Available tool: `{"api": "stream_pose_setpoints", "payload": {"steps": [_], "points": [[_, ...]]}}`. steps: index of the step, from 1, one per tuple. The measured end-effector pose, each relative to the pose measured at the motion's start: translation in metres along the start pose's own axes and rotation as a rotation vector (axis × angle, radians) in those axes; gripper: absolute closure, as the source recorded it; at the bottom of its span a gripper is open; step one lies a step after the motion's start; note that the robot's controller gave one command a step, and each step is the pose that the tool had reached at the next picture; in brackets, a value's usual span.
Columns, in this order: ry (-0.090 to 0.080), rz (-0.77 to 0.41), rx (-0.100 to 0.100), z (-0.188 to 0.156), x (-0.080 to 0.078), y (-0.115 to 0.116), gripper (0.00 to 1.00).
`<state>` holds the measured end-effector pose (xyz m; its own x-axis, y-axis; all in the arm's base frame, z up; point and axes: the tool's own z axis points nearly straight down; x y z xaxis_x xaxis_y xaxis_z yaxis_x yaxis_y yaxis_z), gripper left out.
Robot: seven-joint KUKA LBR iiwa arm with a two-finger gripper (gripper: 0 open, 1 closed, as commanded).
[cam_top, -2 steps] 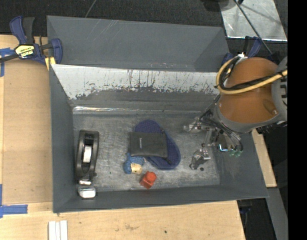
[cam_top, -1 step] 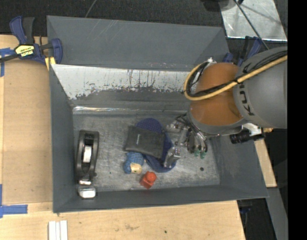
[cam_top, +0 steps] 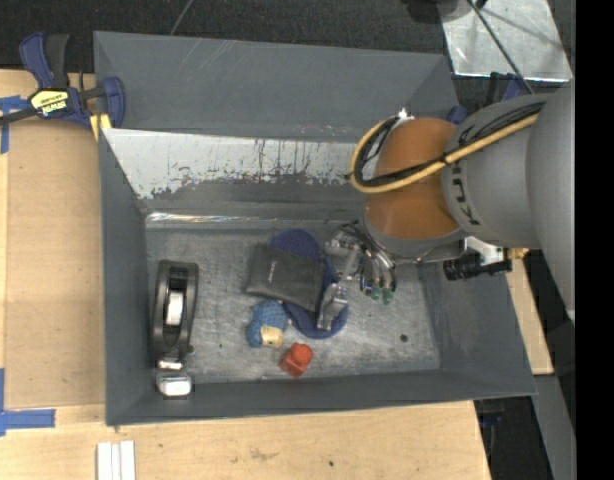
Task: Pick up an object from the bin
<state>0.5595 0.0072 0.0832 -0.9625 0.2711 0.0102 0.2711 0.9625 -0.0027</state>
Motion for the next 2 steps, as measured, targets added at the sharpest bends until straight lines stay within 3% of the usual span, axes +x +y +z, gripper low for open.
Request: {"api": "stream_pose_setpoints", "payload": {"steps": [1, 2], "points": [[-0.003, 0.0, -0.002, -0.003, 0.0, 0.001, 1.0], [-0.021, -0.122, -0.004, -0.137, 0.0, 0.0, 1.0]]}}
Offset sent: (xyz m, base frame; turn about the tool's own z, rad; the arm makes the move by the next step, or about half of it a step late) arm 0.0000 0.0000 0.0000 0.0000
